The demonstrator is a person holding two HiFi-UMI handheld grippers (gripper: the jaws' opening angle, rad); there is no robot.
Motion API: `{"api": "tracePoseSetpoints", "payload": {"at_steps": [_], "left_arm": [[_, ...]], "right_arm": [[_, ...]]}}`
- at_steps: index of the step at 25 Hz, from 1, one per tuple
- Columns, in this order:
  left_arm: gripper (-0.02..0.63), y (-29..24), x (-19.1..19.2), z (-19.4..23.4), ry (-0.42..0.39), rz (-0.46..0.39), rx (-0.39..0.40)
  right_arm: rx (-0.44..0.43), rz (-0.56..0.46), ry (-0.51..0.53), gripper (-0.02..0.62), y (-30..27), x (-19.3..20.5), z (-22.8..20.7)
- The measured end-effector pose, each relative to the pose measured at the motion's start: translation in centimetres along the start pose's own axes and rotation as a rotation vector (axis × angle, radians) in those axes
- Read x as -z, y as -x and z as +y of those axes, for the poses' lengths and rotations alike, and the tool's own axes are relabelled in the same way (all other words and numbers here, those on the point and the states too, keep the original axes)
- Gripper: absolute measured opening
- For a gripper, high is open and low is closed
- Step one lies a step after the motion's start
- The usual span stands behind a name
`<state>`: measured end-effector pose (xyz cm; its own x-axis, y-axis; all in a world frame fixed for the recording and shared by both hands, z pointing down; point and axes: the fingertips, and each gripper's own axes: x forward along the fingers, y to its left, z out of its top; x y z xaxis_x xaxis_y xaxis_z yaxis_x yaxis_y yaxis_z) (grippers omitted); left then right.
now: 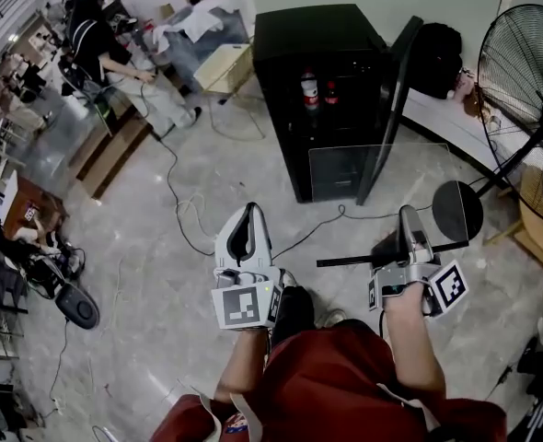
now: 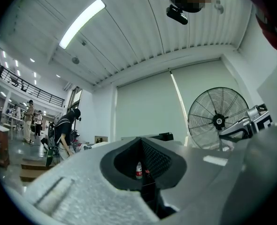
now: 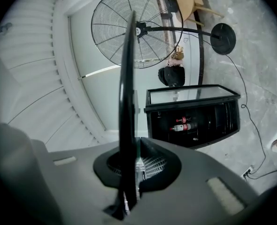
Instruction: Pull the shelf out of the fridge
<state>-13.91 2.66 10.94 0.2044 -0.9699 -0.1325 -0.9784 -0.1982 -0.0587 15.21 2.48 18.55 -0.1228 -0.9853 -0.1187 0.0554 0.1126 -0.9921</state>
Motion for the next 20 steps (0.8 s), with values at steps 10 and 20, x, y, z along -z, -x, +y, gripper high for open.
{"api": "tracePoseSetpoints", "payload": {"at_steps": [10,20], "left_arm": [[-0.003,0.12,0.44,0.02,-0.003,0.002,0.000],[-0.003,-0.11,0.88,-0.16,-0.013,0.006,0.007]], "right_arm": [[-0.023,0.007,0.028,0.009,-0.12,0.13,0.51],[-0.016,0.013,0.035,0.009,-0.11,0.35,-0.09]]}}
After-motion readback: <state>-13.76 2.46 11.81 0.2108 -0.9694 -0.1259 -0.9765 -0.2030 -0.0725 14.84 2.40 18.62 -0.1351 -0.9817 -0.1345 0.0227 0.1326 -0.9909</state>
